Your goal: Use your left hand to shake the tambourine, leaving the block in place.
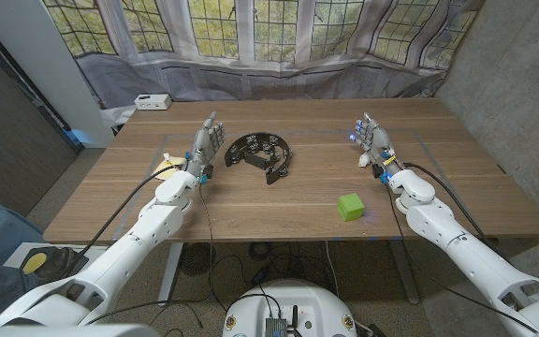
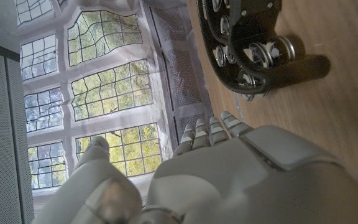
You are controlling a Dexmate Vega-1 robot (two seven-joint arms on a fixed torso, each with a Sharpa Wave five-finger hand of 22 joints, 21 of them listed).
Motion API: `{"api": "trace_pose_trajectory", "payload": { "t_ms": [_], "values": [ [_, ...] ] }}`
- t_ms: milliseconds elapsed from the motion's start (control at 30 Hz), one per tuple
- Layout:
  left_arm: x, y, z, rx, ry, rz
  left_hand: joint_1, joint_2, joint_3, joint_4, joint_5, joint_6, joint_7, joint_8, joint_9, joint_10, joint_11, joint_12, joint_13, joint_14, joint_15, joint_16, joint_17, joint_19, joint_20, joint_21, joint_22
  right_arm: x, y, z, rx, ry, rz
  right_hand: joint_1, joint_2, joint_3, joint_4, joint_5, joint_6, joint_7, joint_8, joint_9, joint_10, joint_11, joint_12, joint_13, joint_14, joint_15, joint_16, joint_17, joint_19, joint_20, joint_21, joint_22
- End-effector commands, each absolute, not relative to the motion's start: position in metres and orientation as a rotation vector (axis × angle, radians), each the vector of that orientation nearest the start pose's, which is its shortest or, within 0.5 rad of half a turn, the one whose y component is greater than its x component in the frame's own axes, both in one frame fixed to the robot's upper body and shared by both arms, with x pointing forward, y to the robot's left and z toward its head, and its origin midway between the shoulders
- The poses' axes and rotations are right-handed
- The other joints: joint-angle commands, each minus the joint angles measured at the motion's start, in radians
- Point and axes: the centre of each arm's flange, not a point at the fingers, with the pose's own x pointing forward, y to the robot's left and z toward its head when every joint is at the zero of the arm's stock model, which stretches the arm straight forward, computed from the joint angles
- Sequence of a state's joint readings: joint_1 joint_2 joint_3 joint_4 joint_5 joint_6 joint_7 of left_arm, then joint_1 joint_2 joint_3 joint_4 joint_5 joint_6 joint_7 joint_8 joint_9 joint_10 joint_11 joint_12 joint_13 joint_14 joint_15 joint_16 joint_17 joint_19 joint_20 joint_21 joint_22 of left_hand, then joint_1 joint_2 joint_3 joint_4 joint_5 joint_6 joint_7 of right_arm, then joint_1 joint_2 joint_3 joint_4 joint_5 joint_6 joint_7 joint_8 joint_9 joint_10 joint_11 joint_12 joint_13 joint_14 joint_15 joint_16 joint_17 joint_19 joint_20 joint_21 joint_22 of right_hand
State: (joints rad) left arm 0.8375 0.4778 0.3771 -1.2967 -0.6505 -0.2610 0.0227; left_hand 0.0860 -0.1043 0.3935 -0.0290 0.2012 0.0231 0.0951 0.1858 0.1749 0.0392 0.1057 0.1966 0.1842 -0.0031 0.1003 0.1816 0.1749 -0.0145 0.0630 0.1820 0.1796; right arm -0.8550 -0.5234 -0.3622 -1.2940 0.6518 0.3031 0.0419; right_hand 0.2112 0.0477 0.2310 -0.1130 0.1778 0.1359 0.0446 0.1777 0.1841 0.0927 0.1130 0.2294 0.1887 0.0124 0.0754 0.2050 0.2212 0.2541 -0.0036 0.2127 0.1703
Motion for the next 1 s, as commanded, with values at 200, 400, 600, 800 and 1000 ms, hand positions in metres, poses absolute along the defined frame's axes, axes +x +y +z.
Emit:
{"api": "trace_pose_trajectory", "payload": {
  "t_ms": [200,400,600,800,1000],
  "values": [
    [0.655,0.274,-0.038,-0.106,-0.549,-0.103,0.007,0.004,0.008,-0.002,0.005,0.035,0.008,0.015,0.002,0.029,-0.001,0.016,0.004,0.021,0.006,0.011,0.004,0.002,0.023,0.013,0.001,0.642,-0.308,-0.044,0.013,-0.593,0.190,0.007,0.001,0.008,-0.001,0.004,0.008,-0.004,0.007,0.002,-0.004,0.011,0.004,0.005,-0.003,0.010,0.005,0.002,0.005,0.005,0.002,0.003],
    [0.643,0.276,-0.032,-0.099,-0.599,-0.075,0.021,0.019,0.015,-0.008,0.003,0.062,0.008,0.021,0.002,0.056,-0.002,0.025,0.005,0.041,0.003,0.016,0.004,0.010,0.027,0.017,0.001,0.639,-0.310,-0.045,0.012,-0.599,0.185,0.008,0.003,0.009,-0.002,0.004,0.008,-0.005,0.008,0.002,-0.003,0.011,0.003,0.005,-0.002,0.011,0.005,0.001,0.005,0.005,0.000,0.003],
    [0.636,0.278,-0.025,-0.061,-0.656,-0.086,0.048,0.042,0.029,-0.023,-0.003,0.100,0.000,0.025,0.002,0.093,-0.011,0.034,0.006,0.079,0.000,0.023,0.003,0.037,0.027,0.025,0.001,0.637,-0.309,-0.044,0.011,-0.608,0.185,0.010,0.003,0.009,-0.003,0.004,0.009,-0.005,0.009,0.002,-0.002,0.011,0.003,0.005,-0.002,0.011,0.004,0.001,0.006,0.005,-0.001,0.003],
    [0.637,0.282,-0.022,-0.052,-0.703,-0.094,0.075,0.058,0.041,-0.040,-0.010,0.128,-0.003,0.027,0.002,0.128,-0.016,0.043,0.006,0.109,-0.002,0.025,0.003,0.073,0.027,0.035,0.001,0.633,-0.309,-0.044,0.003,-0.618,0.179,0.010,0.003,0.009,-0.004,0.004,0.008,-0.005,0.009,0.002,0.000,0.010,0.003,0.005,0.000,0.010,0.005,0.001,0.006,0.005,-0.002,0.003],
    [0.636,0.283,-0.019,-0.039,-0.721,-0.103,0.098,0.070,0.051,-0.056,-0.016,0.158,0.003,0.030,0.003,0.149,-0.014,0.045,0.007,0.143,-0.010,0.030,0.002,0.101,0.028,0.041,0.001,0.629,-0.308,-0.047,0.007,-0.617,0.170,0.011,0.004,0.009,-0.004,0.004,0.008,-0.004,0.009,0.002,0.000,0.011,0.002,0.005,0.001,0.008,0.005,0.000,0.008,0.003,-0.002,0.003]
  ]
}}
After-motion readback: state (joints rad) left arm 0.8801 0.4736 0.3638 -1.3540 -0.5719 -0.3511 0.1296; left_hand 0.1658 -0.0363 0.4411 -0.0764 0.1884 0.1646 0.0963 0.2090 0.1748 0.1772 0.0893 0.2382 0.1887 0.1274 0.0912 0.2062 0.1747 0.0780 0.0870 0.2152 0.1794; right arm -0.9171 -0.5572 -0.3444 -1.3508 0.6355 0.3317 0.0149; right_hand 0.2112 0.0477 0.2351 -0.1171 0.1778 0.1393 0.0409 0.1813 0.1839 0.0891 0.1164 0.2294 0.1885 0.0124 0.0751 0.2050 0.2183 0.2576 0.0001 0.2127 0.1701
